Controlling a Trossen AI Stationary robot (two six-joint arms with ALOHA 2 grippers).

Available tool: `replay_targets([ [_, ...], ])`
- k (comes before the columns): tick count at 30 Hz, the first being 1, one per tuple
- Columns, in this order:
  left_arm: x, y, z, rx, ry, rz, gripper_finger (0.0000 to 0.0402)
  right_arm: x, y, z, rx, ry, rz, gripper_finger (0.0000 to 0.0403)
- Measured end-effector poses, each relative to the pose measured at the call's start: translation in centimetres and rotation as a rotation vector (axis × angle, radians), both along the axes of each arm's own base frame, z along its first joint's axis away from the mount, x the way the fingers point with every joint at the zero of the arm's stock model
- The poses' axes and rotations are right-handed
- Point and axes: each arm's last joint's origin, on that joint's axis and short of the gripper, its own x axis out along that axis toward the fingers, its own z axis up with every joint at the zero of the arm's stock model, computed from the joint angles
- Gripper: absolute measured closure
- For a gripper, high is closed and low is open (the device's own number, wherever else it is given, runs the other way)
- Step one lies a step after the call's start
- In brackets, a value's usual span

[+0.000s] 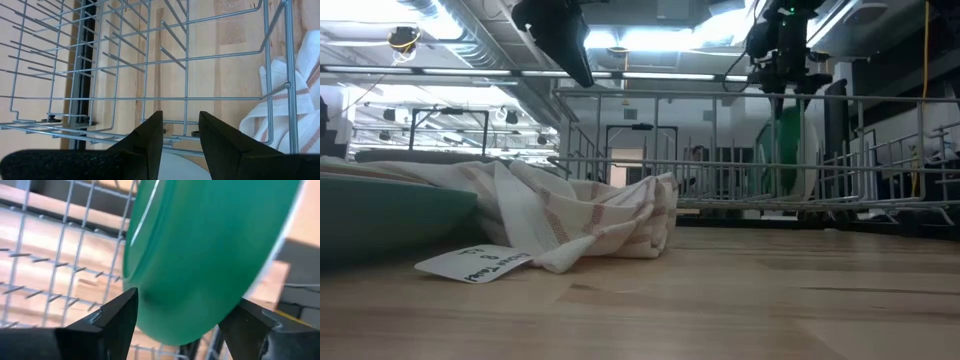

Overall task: Sort dishes
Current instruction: Put the green plate into the dish rack, then put the gray plate into the dish rack

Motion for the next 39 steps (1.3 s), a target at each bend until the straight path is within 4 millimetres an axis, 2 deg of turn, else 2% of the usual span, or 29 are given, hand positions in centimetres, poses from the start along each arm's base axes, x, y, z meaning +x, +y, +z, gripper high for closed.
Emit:
replay_targets([
  [6, 0.0, 0.0, 0.0, 0.0, 0.001, -0.001, 0.0286, -0.3, 0.3, 2.7, -0.102, -0.03, -0.004, 0.0148],
  [15, 0.0, 0.0, 0.0, 0.003, 0.001, -0.005, 0.0286, -1.2, 2.0, 8.2, -0.312, -0.153, 0.001, 0.0148],
  [21, -1.1, -0.2, 0.9, -0.009, -0.011, 0.005, 0.0286, -0.2, 4.5, 9.7, -0.322, -0.306, 0.201, 0.0148],
  [28, -3.7, -1.5, 2.2, -0.068, -0.011, 0.053, 0.0286, 4.3, 7.9, 9.7, -0.294, -0.344, 0.506, 0.0148],
  [35, -6.0, -2.8, 2.6, -0.136, 0.031, 0.138, 0.0286, 11.7, 12.6, 8.4, -0.337, -0.32, 0.9, 0.0148],
  [39, -6.7, -3.7, 2.4, -0.173, 0.057, 0.2, 0.0286, 16.3, 15.2, 6.4, -0.381, -0.231, 1.143, 0.0148],
])
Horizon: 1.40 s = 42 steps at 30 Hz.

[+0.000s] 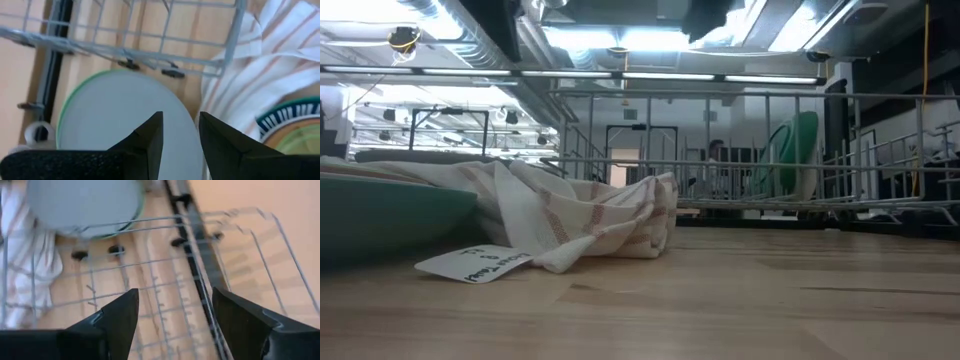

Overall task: Sort dishes
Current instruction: Put the gray plate into the dish rack

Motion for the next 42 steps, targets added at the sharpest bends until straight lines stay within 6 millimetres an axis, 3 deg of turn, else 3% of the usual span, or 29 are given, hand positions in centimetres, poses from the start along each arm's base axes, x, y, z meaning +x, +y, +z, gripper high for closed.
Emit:
replay_targets([
  [5, -0.6, -1.1, -0.2, -0.038, 0.012, 0.066, 0.0286, 4.6, 2.8, -3.3, -0.098, 0.115, 0.191, 0.0148],
  [10, -1.0, -2.2, -2.3, -0.065, 0.032, 0.133, 0.0286, 6.9, 5.0, -5.7, -0.139, 0.205, 0.308, 0.0148],
  [19, -2.4, -3.0, -8.1, -0.064, 0.199, 0.146, 0.0286, 6.0, 6.0, -5.1, -0.172, 0.25, 0.348, 0.0148],
  [42, -4.0, -2.2, -13.7, 0.081, 0.27, 0.11, 0.0288, 5.6, 5.8, -5.0, -0.216, 0.303, 0.304, 0.0148],
])
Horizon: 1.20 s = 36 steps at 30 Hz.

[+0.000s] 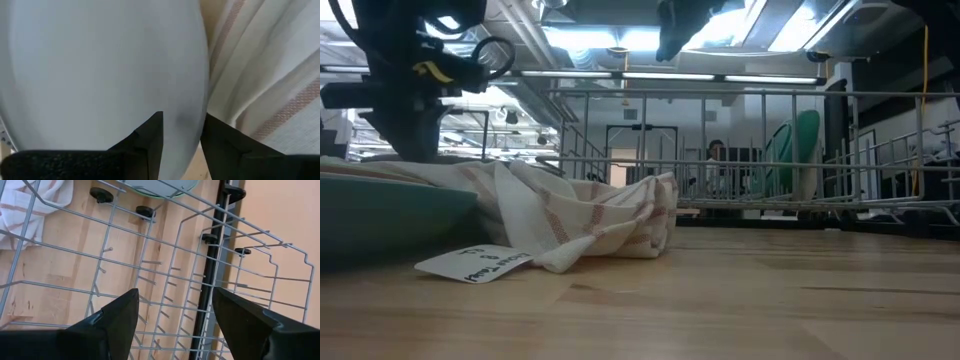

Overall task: Sort dishes
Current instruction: Put the gray plate into the dish rack

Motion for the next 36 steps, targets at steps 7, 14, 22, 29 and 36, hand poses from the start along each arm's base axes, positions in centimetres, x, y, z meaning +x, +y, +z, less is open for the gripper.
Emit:
replay_targets([
  [7, 0.0, 0.0, -0.1, 0.004, 0.014, -0.028, 0.0373, 0.0, 0.0, 0.0, 0.013, -0.003, 0.007, 0.0148],
  [14, 0.0, 0.0, 0.0, 0.01, 0.026, -0.048, 0.039, 0.0, 0.1, 0.0, 0.024, -0.006, 0.013, 0.0148],
  [22, 1.2, -0.4, 3.6, -0.015, -0.025, -0.084, 0.0399, 0.4, 0.5, 0.1, 0.155, -0.067, 0.096, 0.0148],
  [29, 1.5, -0.6, 8.3, -0.07, -0.028, -0.086, 0.0399, 0.7, 0.6, 0.3, 0.183, -0.104, 0.146, 0.0148],
  [36, 0.7, -0.6, 12.2, -0.137, 0.002, -0.096, 0.04, 1.2, 0.8, 0.6, 0.193, -0.158, 0.257, 0.0148],
])
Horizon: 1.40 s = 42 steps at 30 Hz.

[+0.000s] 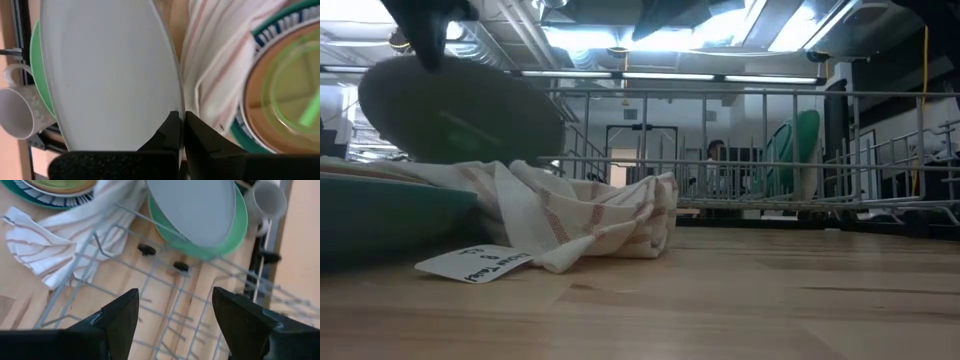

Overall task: Sort dishes
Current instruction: Put the gray plate into the dish rack

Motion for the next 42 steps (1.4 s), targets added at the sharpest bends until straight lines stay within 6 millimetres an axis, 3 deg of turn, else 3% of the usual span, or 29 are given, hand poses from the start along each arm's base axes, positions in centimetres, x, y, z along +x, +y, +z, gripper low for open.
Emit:
replay_targets([
  [8, -0.3, -0.1, 4.2, -0.089, -0.096, -0.06, 0.0401, 1.1, 0.1, 0.3, -0.017, -0.113, 0.141, 0.0148],
  [16, -0.5, 0.0, 7.4, -0.11, -0.211, -0.123, 0.0401, 2.5, 0.3, -0.8, 0.074, -0.161, 0.268, 0.0148],
  [33, -0.3, -0.1, 8.8, -0.086, -0.276, -0.244, 0.0402, 5.8, 2.1, -3.7, 0.09, -0.181, 0.333, 0.0148],
  [42, -0.3, 0.0, 8.8, -0.064, -0.275, -0.256, 0.0401, 6.7, 1.6, -4.5, 0.11, -0.159, 0.136, 0.0148],
])
